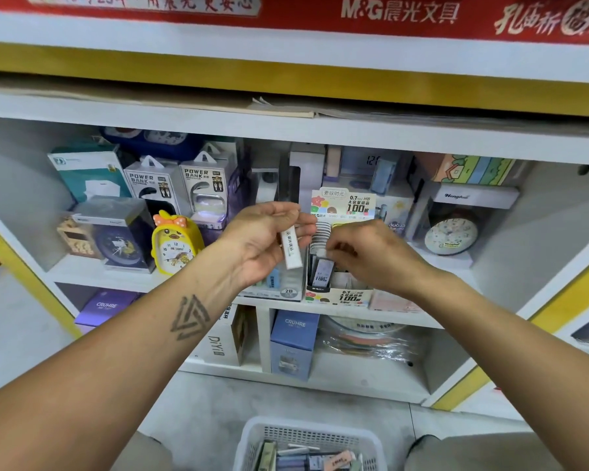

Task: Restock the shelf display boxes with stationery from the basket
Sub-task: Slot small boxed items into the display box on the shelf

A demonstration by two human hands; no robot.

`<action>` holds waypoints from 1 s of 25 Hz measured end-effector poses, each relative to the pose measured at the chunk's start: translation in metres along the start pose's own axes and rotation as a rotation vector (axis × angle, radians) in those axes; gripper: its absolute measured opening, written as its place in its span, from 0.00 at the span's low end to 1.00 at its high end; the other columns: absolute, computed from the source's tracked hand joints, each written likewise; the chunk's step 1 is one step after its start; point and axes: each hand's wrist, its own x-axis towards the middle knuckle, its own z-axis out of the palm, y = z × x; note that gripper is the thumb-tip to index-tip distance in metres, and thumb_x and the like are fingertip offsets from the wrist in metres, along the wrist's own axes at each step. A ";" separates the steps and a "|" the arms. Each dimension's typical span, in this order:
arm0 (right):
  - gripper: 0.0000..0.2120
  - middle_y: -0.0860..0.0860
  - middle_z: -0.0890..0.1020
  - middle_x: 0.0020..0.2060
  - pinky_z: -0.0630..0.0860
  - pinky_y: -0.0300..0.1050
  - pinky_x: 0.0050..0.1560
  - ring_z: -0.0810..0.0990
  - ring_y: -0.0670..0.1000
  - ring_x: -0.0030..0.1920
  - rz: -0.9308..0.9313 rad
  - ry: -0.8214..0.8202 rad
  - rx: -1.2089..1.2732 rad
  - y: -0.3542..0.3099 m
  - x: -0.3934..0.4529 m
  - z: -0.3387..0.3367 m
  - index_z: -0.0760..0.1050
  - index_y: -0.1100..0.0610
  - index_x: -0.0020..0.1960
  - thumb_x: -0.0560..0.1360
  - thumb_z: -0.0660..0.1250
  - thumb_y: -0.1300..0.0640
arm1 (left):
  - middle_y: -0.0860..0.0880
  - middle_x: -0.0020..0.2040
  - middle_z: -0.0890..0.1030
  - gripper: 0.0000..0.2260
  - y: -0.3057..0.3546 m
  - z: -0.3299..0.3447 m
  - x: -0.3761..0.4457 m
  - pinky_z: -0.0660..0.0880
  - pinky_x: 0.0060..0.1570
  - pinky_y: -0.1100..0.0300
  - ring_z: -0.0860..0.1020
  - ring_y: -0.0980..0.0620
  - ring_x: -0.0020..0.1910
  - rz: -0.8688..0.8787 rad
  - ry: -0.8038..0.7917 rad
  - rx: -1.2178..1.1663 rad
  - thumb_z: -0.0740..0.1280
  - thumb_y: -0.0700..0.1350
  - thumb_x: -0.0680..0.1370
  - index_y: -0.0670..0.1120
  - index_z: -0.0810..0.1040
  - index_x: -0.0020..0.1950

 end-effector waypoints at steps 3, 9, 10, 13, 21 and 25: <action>0.06 0.46 0.82 0.42 0.78 0.52 0.45 0.79 0.51 0.43 -0.030 0.059 -0.109 -0.006 0.004 -0.001 0.83 0.54 0.48 0.78 0.67 0.58 | 0.39 0.55 0.84 0.10 0.001 -0.001 0.001 0.79 0.57 0.50 0.83 0.43 0.55 0.025 -0.045 -0.049 0.62 0.34 0.81 0.37 0.75 0.62; 0.13 0.60 0.81 0.39 0.79 0.46 0.36 0.78 0.52 0.33 0.275 0.056 0.858 -0.046 0.029 -0.001 0.75 0.57 0.56 0.74 0.75 0.63 | 0.42 0.61 0.82 0.15 0.005 -0.001 -0.005 0.77 0.54 0.51 0.81 0.45 0.55 0.073 -0.075 0.017 0.63 0.37 0.81 0.39 0.75 0.67; 0.15 0.60 0.79 0.38 0.78 0.44 0.33 0.79 0.51 0.31 0.272 0.048 0.879 -0.050 0.033 0.001 0.74 0.56 0.57 0.74 0.75 0.65 | 0.40 0.60 0.82 0.15 0.007 -0.002 -0.007 0.78 0.52 0.48 0.81 0.43 0.53 0.051 -0.092 0.017 0.63 0.39 0.82 0.39 0.75 0.68; 0.15 0.62 0.79 0.35 0.79 0.43 0.33 0.81 0.53 0.30 0.281 0.054 0.879 -0.057 0.042 0.003 0.75 0.56 0.58 0.75 0.71 0.69 | 0.38 0.55 0.83 0.15 0.014 -0.013 -0.008 0.80 0.48 0.46 0.82 0.42 0.49 0.015 -0.117 0.059 0.60 0.46 0.84 0.38 0.75 0.65; 0.03 0.60 0.81 0.41 0.82 0.43 0.39 0.86 0.55 0.35 0.328 0.151 0.788 -0.048 0.054 0.008 0.76 0.61 0.51 0.79 0.67 0.67 | 0.40 0.49 0.83 0.15 0.023 -0.067 0.008 0.74 0.35 0.66 0.79 0.50 0.43 0.269 0.234 0.869 0.56 0.29 0.78 0.42 0.80 0.48; 0.03 0.49 0.81 0.39 0.81 0.48 0.42 0.83 0.51 0.39 0.234 0.199 0.353 -0.040 0.063 0.019 0.78 0.55 0.49 0.78 0.69 0.62 | 0.47 0.64 0.79 0.20 0.019 -0.088 0.001 0.74 0.47 0.66 0.79 0.47 0.55 0.347 0.084 1.510 0.59 0.35 0.78 0.47 0.78 0.66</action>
